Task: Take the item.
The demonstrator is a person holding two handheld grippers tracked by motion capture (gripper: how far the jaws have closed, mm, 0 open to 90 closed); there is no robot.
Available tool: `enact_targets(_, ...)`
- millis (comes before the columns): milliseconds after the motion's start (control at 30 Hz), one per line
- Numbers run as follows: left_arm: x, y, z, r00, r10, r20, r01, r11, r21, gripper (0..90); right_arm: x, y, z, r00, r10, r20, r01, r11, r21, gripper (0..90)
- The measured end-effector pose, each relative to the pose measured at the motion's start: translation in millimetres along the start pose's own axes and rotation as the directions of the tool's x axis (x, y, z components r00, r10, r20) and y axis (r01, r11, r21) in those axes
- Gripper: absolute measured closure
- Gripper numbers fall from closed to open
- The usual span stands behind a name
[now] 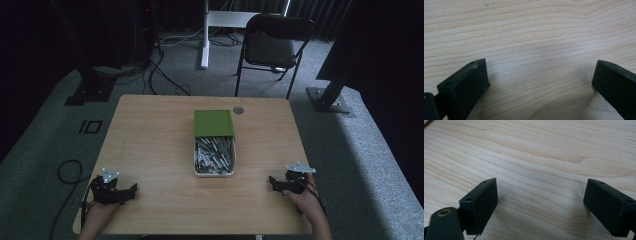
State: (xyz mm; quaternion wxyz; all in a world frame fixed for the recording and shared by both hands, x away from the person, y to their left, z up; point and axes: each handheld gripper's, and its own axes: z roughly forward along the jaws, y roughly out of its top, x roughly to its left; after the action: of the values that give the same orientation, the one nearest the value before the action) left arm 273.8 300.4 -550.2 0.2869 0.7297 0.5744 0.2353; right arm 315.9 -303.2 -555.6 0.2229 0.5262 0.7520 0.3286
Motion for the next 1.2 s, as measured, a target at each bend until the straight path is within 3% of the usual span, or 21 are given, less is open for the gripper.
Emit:
enact_targets(567, 0.1, -0.1, 0.0, 1.0, 0.001, 0.0, -0.001, 1.0, 0.0, 1.3, 0.4, -0.2, -0.1, 1.0, 0.002, 0.003, -0.002, 1.0, -0.001, 12.0)
enact_targets(833, 0.0, -0.1, 0.0, 1.0, 0.001, 0.0, -0.001, 1.0, 0.0, 1.3, 3.9, 0.8, 0.6, 0.9992, 0.026, 0.031, -0.026, 1.0, 0.0, 12.2)
enact_targets(1200, 0.1, -0.1, 0.0, 1.0, 0.001, 0.0, -0.001, 1.0, 0.0, 1.3, 4.1, 15.3, -6.9, 0.998, 0.051, 0.037, -0.05, 0.998, -0.029, 14.0)
